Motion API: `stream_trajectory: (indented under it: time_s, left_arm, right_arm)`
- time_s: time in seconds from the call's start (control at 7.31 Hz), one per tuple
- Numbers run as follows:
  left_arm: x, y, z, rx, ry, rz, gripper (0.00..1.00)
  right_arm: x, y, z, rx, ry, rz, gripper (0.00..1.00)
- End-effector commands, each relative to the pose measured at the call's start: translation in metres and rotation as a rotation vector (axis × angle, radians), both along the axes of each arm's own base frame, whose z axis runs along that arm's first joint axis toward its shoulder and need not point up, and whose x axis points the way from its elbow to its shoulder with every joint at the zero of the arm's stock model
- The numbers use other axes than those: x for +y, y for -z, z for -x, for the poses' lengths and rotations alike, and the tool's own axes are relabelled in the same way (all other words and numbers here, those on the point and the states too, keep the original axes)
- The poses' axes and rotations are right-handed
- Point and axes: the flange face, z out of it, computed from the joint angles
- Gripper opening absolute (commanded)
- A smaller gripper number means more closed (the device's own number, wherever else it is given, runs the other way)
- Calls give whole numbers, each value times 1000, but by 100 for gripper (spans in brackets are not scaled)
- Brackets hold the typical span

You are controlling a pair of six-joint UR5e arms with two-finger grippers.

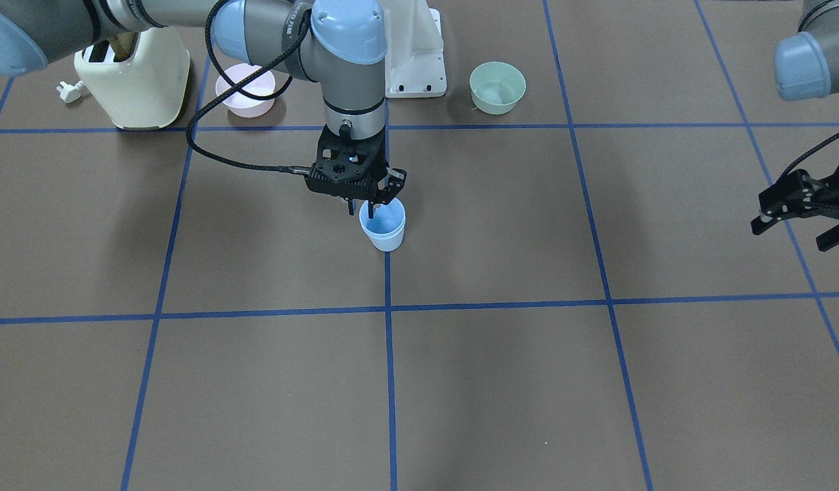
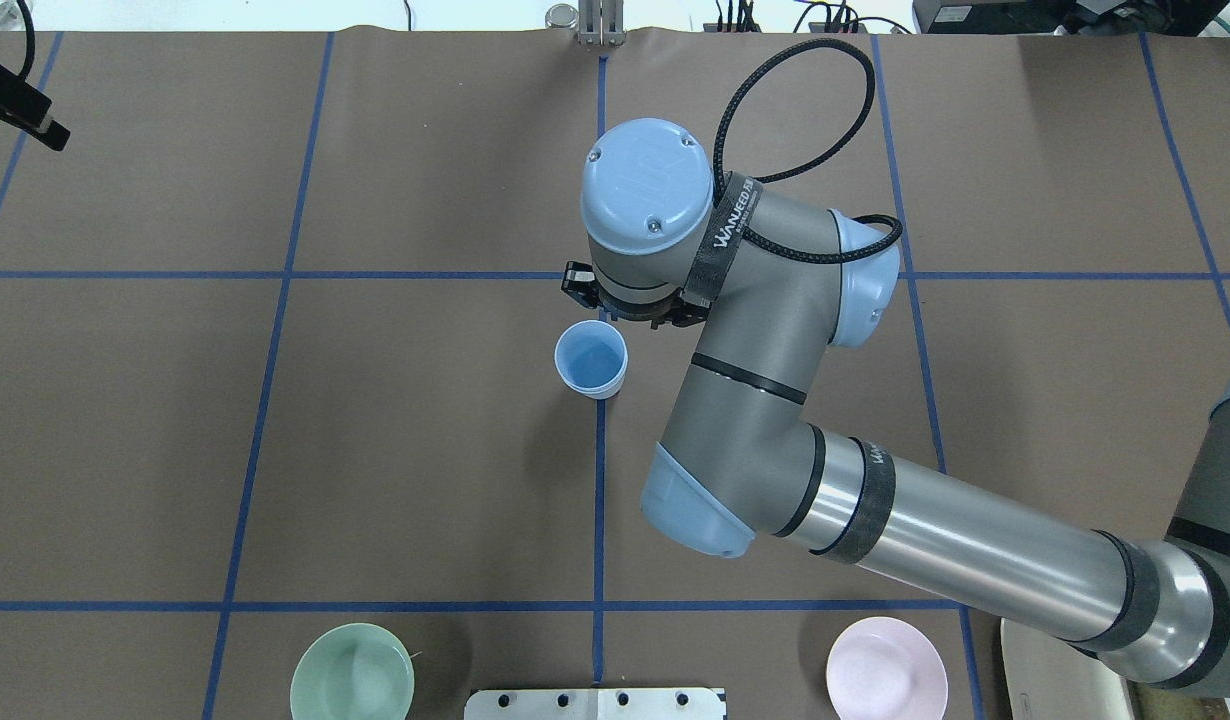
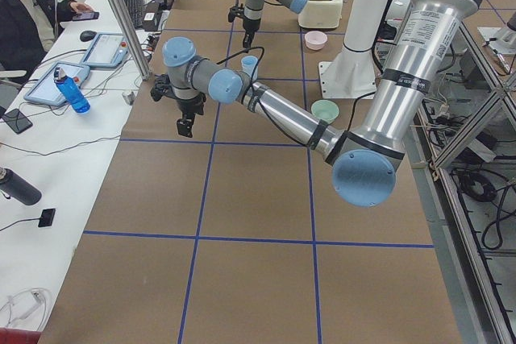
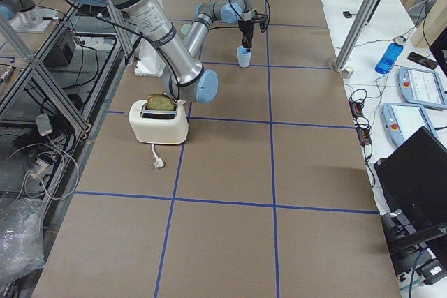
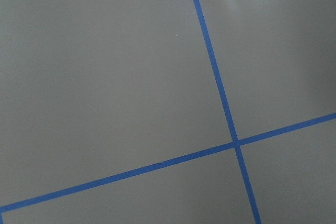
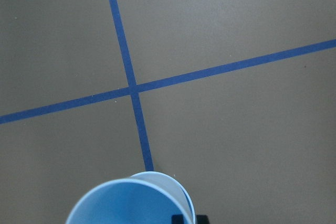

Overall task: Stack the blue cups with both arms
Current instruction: 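Open the right gripper and lift it off the stacked cups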

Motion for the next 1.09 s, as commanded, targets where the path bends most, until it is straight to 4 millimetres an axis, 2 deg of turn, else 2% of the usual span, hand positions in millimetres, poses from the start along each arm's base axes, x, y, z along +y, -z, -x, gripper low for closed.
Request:
stream_trajectory:
  time_s: [0.0,0.14,0.27,0.41,0.55,0.68,0.82,0.96]
  left_arm:
    - [0,0,0,0,-1,1,98]
    - [0,0,0,0,1,1,98]
    - [0,0,2,2,2,-3,98]
    - [-1,-1,10,1,14,-3,98]
    - [2,-11,15,8,0,-3,98]
    - [-1,-34,42,16,-15,-15,98]
    - [-8,-54,74,14,-11,-29,98]
    - [-14,-79,102,0,-17,-42,98]
  right_arm:
    - [5,6,-8,-20,10,-20,100]
    - [-3,12,-28,-41,10,-31,100]
    - [-40,11,-75,-77,43,-8,100]
    - [-69,-12,-139,-87,108,-56,100]
    - [-109,-56,-223,-61,132,-102,100]
    - [-145,-117,-316,-47,92,-62,100]
    - [-161,-178,-393,-8,114,-75,100]
    - [-170,-236,-453,36,169,-106,100]
